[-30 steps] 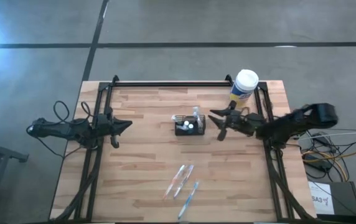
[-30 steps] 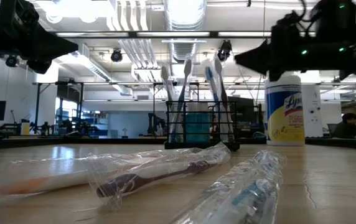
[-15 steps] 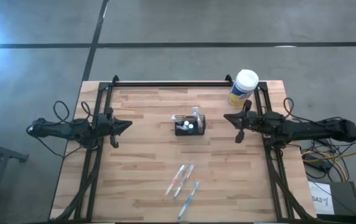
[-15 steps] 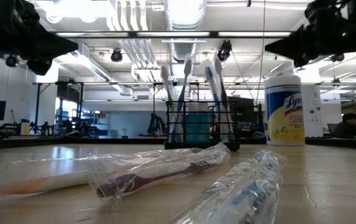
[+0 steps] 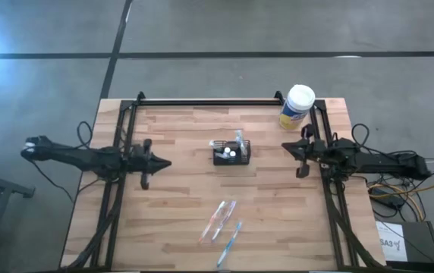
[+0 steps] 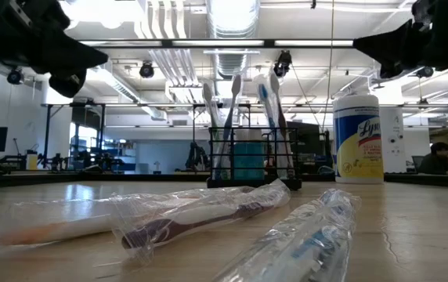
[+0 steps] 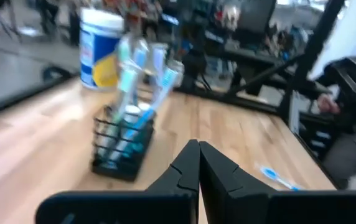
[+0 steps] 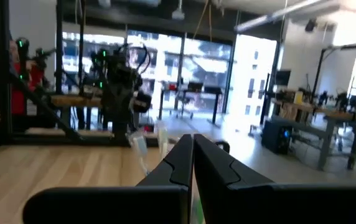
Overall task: Pick & Place toothbrushing station
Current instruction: Put the orange toothbrush into the black wire organizer
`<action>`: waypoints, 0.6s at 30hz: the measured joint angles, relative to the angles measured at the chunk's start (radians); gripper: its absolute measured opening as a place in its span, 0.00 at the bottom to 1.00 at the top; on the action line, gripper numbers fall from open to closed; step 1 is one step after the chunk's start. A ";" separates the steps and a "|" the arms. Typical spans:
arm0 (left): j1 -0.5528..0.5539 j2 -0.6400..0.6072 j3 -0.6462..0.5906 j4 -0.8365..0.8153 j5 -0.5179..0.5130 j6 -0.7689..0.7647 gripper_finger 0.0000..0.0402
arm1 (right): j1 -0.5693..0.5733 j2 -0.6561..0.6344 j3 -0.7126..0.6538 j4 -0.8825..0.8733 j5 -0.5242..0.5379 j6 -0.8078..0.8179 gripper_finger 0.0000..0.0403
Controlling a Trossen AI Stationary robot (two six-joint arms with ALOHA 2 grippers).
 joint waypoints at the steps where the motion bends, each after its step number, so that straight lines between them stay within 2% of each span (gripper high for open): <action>1: 0.000 0.042 0.019 0.006 0.015 -0.013 0.01 | 0.000 -0.011 -0.017 0.027 0.000 0.000 0.02; 3: 0.000 0.125 0.063 0.006 0.026 -0.045 0.01 | 0.000 -0.027 -0.051 0.081 -0.001 -0.005 0.02; 13: -0.009 0.481 0.288 0.021 0.042 -0.125 0.02 | 0.000 -0.030 -0.050 0.056 -0.002 -0.001 0.02; 18: -0.064 0.709 0.407 -0.002 0.042 -0.231 0.02 | 0.000 -0.029 -0.050 0.034 -0.002 0.014 0.02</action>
